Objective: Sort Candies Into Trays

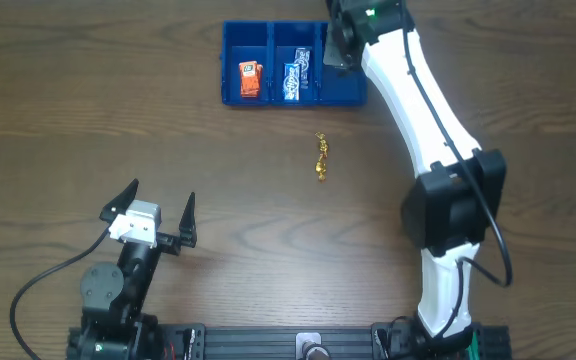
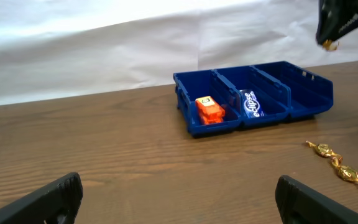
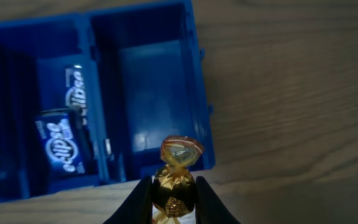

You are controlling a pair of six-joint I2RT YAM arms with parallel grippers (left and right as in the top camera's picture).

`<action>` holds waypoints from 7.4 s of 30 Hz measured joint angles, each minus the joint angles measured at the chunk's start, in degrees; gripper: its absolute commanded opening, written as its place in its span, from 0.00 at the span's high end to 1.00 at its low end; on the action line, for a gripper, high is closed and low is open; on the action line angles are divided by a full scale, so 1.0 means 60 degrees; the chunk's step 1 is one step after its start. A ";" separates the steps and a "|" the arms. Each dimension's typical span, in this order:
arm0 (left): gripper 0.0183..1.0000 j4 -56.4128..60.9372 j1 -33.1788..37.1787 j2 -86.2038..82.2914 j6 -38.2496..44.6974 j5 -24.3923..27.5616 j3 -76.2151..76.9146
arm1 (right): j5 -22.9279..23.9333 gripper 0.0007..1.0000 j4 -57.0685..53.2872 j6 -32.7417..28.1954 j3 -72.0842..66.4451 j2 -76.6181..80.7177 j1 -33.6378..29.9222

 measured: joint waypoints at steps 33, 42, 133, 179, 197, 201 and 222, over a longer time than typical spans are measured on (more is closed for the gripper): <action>0.00 0.0000 0.0000 0.0000 0.0000 0.0000 0.0000 | -0.0295 0.00 0.1104 -0.0237 -0.0025 0.1300 -0.0175; 0.00 0.0000 0.0000 0.0000 0.0000 0.0000 0.0000 | -0.0321 0.00 0.0867 -0.0353 -0.0025 0.1300 -0.0175; 0.00 -0.0011 0.0000 0.0000 0.0000 0.0000 0.0004 | -0.3071 0.65 -0.0474 0.0619 -0.4171 0.0652 0.1297; 0.00 -0.0015 -0.0004 0.0000 0.0000 0.0000 0.0004 | -0.0200 0.81 0.3537 -0.0433 -0.3894 -0.2481 0.1169; 0.00 -0.0015 0.0000 0.0000 0.0000 0.0000 0.0004 | 0.0404 0.82 0.4426 -0.1475 -0.3894 -0.1271 -0.0018; 0.00 -0.0015 0.0000 0.0000 0.0000 0.0000 0.0004 | 0.0288 0.82 0.4521 -0.1479 -0.3894 -0.0962 -0.0040; 0.00 -0.0015 0.0000 0.0000 0.0000 0.0000 0.0004 | -0.0153 0.00 0.4218 -0.1534 -0.3876 -0.0820 -0.0051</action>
